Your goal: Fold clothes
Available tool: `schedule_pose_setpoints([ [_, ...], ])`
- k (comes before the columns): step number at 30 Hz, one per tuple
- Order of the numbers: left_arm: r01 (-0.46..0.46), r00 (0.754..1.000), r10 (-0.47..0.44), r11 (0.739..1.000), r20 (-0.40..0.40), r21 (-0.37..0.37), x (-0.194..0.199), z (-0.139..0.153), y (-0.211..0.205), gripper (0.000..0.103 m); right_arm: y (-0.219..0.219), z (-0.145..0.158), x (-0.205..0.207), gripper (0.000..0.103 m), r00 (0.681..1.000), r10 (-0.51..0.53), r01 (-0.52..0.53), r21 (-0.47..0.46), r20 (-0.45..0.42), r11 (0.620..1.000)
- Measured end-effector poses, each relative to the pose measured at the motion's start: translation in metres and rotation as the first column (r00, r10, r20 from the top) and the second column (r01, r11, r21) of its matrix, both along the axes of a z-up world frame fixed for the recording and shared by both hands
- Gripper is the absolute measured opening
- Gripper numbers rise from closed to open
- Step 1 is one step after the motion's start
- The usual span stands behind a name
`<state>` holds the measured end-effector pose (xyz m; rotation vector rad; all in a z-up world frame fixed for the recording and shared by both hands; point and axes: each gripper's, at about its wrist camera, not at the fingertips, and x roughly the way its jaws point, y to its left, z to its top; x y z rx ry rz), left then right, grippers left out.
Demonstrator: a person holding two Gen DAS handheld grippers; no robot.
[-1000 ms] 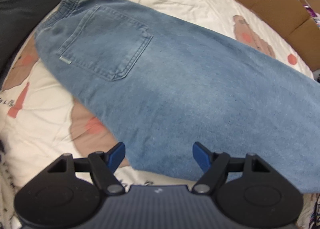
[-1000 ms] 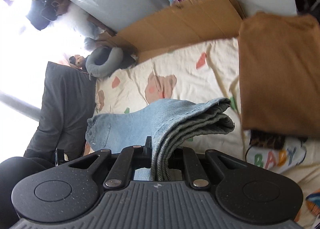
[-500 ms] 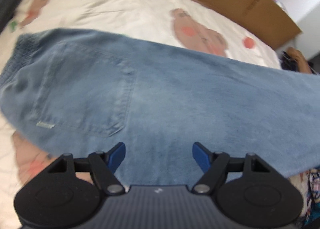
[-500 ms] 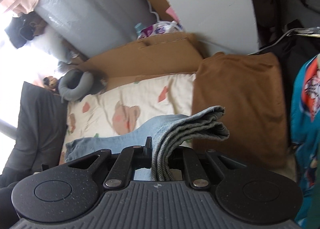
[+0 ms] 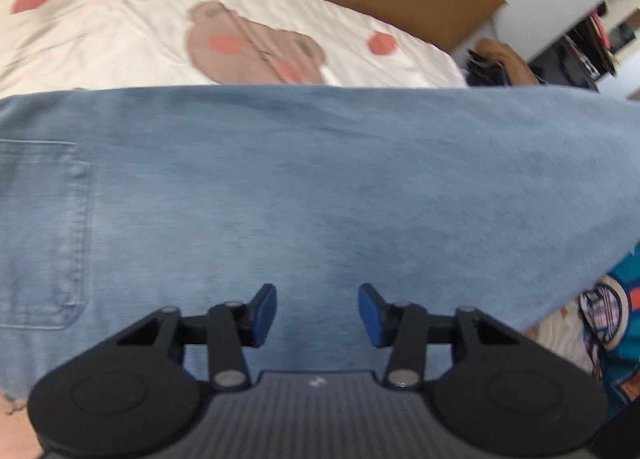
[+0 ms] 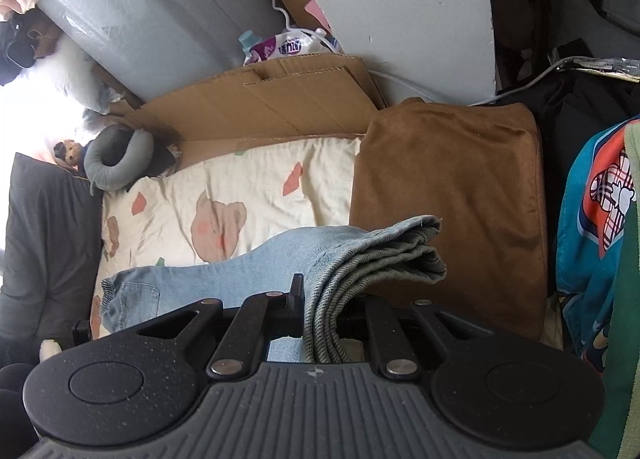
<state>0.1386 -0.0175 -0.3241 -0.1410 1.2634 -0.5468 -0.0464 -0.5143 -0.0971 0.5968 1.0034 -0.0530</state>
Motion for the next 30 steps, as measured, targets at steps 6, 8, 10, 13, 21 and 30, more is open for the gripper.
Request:
schedule_pose_setpoints([
  [6, 0.068, 0.997, -0.068, 0.997, -0.023, -0.032, -0.003, -0.014, -0.023, 0.029, 0.001, 0.000, 0.007, 0.009, 1.000, -0.007, 0.007, -0.006, -0.017, 1.000],
  [8, 0.093, 0.995, -0.095, 0.995, -0.034, -0.046, -0.005, -0.020, -0.030, 0.025, 0.001, -0.001, 0.010, 0.009, 1.000, -0.011, 0.011, -0.009, -0.025, 1.000],
  [10, 0.123, 0.991, -0.125, 0.991, -0.045, -0.059, -0.009, -0.024, -0.039, 0.023, 0.001, -0.002, 0.013, 0.009, 0.999, -0.011, 0.011, -0.013, -0.034, 1.000],
  [13, 0.177, 0.981, -0.182, 0.981, -0.072, -0.077, -0.017, -0.030, -0.049, 0.019, 0.003, -0.004, 0.016, 0.009, 0.999, -0.008, 0.007, -0.019, -0.046, 1.000],
  [21, 0.253, 0.958, -0.263, 0.963, -0.112, -0.096, -0.026, -0.047, -0.075, 0.018, 0.010, -0.001, 0.021, 0.009, 0.998, -0.006, 0.005, -0.016, -0.060, 1.000],
  [30, 0.239, 0.965, -0.248, 0.966, -0.086, -0.095, 0.009, -0.048, -0.091, 0.012, 0.019, 0.001, 0.021, 0.009, 0.998, -0.005, 0.004, -0.009, -0.068, 1.000],
])
